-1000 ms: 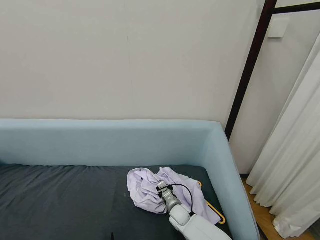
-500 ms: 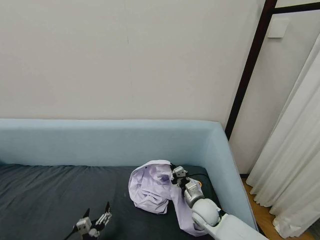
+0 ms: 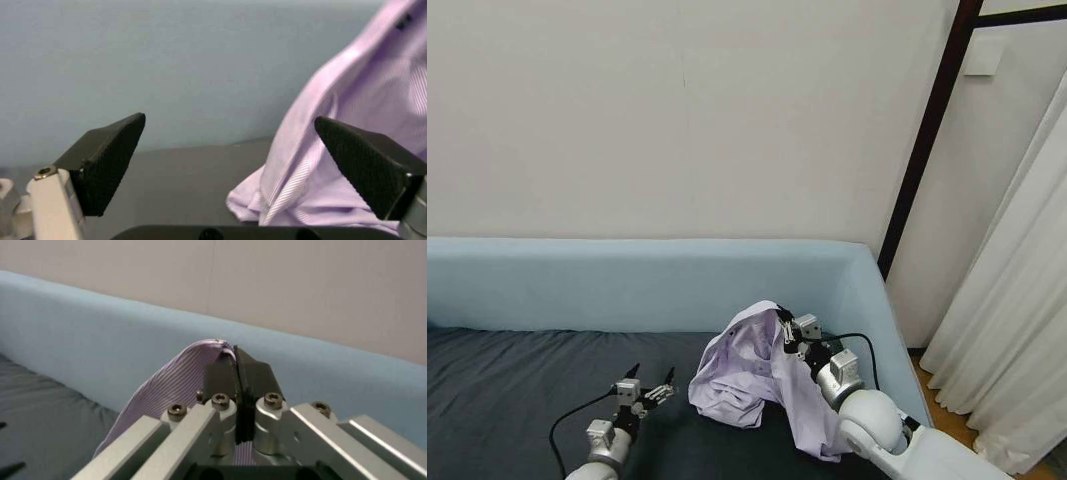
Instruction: Pick up the clothes from the sofa and hang them on the clothes hanger.
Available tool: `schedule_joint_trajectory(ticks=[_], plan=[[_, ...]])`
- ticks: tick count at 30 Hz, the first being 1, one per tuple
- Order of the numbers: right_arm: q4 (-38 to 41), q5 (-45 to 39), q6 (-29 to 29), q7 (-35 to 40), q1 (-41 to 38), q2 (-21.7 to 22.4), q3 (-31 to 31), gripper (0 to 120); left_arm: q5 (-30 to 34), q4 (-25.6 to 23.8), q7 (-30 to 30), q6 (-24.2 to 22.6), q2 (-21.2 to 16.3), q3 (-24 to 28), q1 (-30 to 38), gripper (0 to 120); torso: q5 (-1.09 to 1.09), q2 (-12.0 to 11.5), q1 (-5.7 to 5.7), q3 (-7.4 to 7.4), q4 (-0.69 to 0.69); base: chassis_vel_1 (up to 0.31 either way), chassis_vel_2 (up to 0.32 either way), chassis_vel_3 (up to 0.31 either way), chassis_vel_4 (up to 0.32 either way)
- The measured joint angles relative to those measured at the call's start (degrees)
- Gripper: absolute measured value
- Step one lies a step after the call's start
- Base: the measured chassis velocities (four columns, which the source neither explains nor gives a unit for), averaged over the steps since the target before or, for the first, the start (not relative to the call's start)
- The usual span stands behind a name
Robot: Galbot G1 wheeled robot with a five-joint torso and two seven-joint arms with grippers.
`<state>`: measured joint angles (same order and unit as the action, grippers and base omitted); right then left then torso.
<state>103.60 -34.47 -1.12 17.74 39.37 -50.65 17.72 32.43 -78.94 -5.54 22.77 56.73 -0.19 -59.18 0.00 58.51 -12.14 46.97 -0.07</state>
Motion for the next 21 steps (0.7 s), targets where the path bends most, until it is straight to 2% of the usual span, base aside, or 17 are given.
schedule_joint_trajectory(ticks=[9,21], plan=[[3.2,-1.4,1.2,0.5,0.0,1.3,0.0,0,-4.9,4.3,-0.4,0.6,4.5,2.0,3.5,100,0.01,0.0,0.0,-0.01,0.02,0.0,0.0,0.0,0.0],[6.1,-1.8,2.0,1.0,1.0,3.4,-0.2,0,-7.1,10.9,-1.1,1.3,10.4,2.1,6.8,100,-0.01,0.0,0.0,-0.01,-0.01,0.0,0.0,0.0,0.0]])
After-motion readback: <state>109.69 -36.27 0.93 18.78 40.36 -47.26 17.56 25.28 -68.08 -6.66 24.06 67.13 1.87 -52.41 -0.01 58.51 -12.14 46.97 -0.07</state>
